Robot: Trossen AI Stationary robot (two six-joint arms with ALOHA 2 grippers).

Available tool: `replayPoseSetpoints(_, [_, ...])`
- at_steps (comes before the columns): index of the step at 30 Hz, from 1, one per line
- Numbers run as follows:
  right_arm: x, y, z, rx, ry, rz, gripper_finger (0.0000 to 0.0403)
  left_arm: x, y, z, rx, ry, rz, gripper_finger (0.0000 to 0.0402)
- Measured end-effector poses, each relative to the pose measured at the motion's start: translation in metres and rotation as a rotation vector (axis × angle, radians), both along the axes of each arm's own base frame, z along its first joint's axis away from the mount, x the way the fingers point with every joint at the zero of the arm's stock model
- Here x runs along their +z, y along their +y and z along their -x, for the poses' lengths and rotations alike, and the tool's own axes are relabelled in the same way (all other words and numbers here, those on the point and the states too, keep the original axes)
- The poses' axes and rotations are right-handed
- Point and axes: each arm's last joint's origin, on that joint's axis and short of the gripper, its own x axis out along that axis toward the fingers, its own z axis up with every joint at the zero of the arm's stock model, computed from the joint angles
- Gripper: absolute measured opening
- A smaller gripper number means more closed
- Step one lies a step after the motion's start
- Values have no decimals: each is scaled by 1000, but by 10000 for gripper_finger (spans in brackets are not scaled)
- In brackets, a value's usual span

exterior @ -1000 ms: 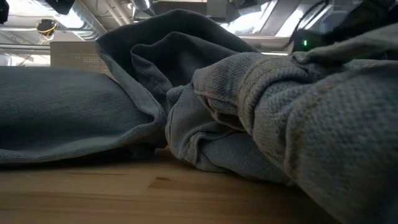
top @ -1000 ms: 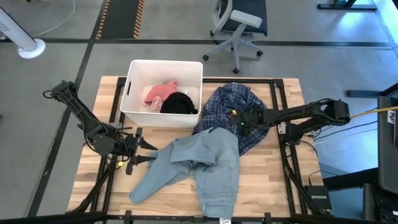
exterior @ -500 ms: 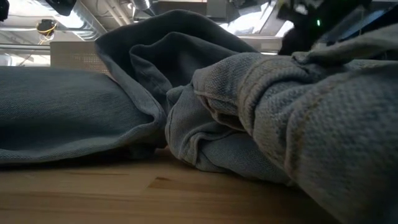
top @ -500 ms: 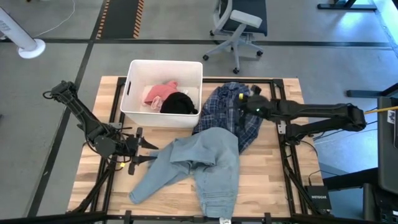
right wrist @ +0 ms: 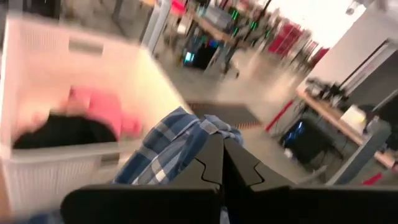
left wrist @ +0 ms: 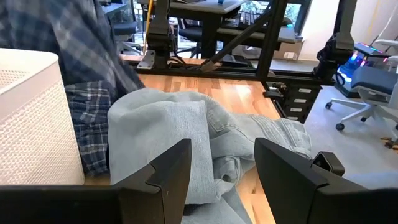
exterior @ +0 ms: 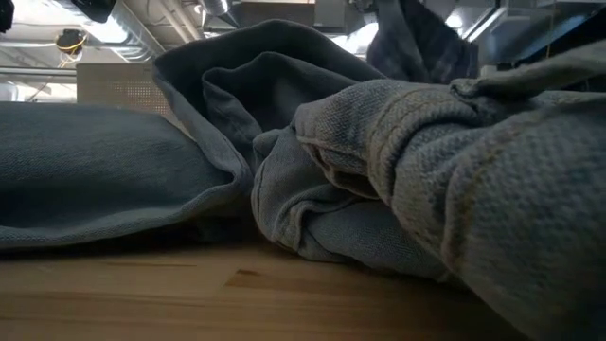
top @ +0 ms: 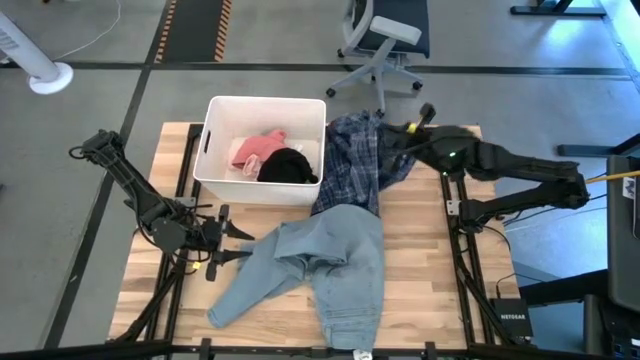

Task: Sort clothes
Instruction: Put the blue checkered pants into the white laundry bin

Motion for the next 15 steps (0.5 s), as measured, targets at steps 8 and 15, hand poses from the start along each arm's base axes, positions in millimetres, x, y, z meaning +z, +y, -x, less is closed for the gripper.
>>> replayPoseSetpoints(8, [61, 11, -18, 59, -94, 86, 3, 0, 1, -1, 18, -5, -1, 172])
replayPoseSetpoints(15, [114, 10, -58, 96, -137, 187, 3, 0, 4, -3, 36, -5, -10, 172])
